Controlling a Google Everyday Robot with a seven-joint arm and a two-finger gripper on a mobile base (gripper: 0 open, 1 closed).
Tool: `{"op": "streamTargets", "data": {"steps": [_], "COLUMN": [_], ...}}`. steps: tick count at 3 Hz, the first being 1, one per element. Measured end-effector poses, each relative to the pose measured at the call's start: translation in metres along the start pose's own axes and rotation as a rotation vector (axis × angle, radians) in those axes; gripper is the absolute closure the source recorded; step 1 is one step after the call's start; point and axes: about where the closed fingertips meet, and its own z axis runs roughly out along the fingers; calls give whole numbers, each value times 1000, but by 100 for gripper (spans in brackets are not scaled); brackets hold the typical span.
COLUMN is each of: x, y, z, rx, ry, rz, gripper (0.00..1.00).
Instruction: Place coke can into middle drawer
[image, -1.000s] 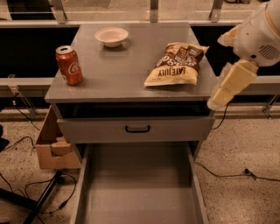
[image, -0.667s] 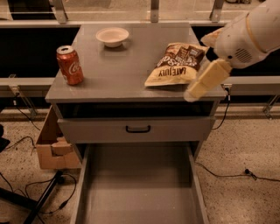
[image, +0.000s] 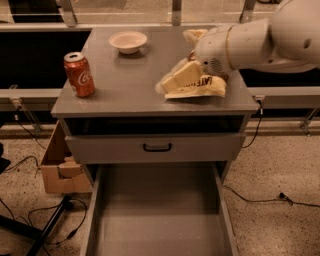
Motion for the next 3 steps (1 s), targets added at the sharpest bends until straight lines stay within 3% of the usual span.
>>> {"op": "streamTargets", "data": {"steps": [1, 3], "x": [-14, -20], "y": [-12, -17], "z": [32, 43], "rx": [50, 64], "ry": [-116, -115], "rz": [-10, 3], "gripper": [0, 0]}}
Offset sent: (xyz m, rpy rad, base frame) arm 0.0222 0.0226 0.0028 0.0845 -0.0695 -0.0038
